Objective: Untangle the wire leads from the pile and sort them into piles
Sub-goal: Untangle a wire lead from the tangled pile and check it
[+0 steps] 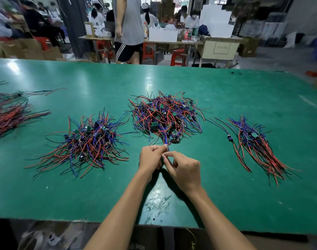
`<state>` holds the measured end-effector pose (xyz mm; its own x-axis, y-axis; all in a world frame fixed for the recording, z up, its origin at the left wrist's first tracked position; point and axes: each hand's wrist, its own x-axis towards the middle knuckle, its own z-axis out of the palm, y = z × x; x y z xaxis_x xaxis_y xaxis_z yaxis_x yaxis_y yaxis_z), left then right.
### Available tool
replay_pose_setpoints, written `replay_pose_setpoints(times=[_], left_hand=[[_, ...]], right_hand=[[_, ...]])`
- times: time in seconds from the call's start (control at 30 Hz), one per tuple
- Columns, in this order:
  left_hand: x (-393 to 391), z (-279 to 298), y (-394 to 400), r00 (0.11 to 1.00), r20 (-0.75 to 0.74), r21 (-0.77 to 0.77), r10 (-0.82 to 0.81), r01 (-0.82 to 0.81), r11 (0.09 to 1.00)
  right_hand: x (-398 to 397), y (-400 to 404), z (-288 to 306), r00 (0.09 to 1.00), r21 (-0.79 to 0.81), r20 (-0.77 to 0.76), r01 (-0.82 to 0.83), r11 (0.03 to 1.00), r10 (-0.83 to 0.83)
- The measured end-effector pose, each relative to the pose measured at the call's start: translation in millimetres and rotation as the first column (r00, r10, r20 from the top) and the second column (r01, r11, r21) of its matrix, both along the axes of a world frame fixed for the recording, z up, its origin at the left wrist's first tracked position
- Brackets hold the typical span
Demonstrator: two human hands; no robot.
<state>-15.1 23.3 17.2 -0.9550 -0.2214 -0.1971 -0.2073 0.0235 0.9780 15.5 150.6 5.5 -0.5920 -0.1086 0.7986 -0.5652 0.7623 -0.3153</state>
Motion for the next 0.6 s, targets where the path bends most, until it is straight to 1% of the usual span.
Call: replay_pose_setpoints(times=[0.07, 0.13, 0.2, 0.27, 0.33, 0.37, 0.43, 0.47, 0.5, 0.53, 0.6], left_hand=[[3, -7, 0, 0.996, -0.054, -0.018, 0.069, -0.07, 0.997], [6, -11, -3, 0.988, -0.113, -0.072, 0.105, -0.113, 0.991], [8, -11, -6, 0.98, -0.153, -0.106, 0.129, -0.146, 0.984], [10, -11, -4, 0.976, -0.166, -0.18, 0.144, -0.173, 0.968], [12, -10, -2, 0.976, -0.161, -0.238, 0.149, -0.185, 0.953], [11, -9, -2, 0.974, -0.161, -0.238, 0.156, -0.192, 0.952], [9, -8, -4, 0.972, -0.156, -0.206, 0.177, -0.207, 0.956], [9, -8, -4, 0.97, -0.158, -0.178, 0.182, -0.21, 0.962], [9, -7, -4, 0.968, -0.162, -0.149, 0.192, -0.216, 0.965], [9, -6, -4, 0.965, -0.164, -0.128, 0.205, -0.227, 0.966], [9, -5, -2, 0.961, -0.159, -0.115, 0.226, -0.245, 0.963]], right_hand=[[0, 0, 1, 0.999, -0.06, 0.049, -0.003, 0.998, 0.006], [-3, -3, 5, 0.979, -0.173, 0.199, 0.072, 0.982, -0.037], [-14, -4, 9, 0.93, -0.296, 0.365, 0.153, 0.943, -0.037], [-30, -1, 16, 0.886, -0.369, 0.461, 0.237, 0.899, -0.044], [-51, 1, 22, 0.836, -0.337, 0.534, 0.343, 0.877, -0.122], [-62, 2, 24, 0.781, -0.317, 0.606, 0.41, 0.855, -0.15], [-81, 3, 28, 0.59, -0.208, 0.789, 0.519, 0.829, -0.172], [-87, 4, 27, 0.52, -0.133, 0.832, 0.523, 0.842, -0.192], [-92, 5, 25, 0.495, -0.077, 0.843, 0.496, 0.865, -0.209], [-95, 5, 24, 0.496, -0.041, 0.841, 0.459, 0.888, -0.218], [-98, 3, 25, 0.509, -0.022, 0.831, 0.436, 0.9, -0.226]])
